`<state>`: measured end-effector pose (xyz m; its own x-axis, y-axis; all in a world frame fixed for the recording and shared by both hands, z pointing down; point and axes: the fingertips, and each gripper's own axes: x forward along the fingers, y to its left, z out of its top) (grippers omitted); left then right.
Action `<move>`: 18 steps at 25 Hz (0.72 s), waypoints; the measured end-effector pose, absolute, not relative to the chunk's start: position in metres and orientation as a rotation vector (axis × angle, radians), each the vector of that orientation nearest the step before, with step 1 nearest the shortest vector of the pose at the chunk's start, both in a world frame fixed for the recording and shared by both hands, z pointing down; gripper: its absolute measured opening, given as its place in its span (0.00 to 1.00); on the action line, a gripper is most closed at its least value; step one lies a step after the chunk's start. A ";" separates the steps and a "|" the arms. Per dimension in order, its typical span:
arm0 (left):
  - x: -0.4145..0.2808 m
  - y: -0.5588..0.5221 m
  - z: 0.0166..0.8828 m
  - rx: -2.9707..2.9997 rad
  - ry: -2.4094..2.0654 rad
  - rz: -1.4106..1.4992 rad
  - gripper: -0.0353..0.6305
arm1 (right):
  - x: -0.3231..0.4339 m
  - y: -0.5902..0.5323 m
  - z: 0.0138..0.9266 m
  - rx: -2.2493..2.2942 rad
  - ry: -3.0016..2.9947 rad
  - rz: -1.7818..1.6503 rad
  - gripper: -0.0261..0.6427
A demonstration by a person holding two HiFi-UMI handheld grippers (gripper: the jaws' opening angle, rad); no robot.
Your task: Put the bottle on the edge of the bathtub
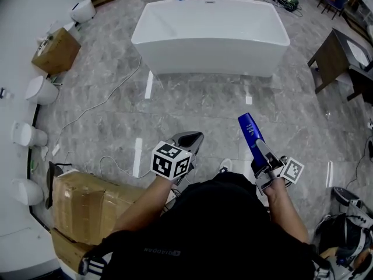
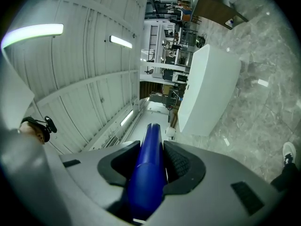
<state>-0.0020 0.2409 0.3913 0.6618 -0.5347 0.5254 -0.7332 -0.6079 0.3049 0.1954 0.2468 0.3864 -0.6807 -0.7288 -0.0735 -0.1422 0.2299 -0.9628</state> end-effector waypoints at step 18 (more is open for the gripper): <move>0.034 0.125 0.378 2.353 -1.085 0.544 0.08 | 0.235 0.125 0.389 -0.723 2.008 -1.517 0.29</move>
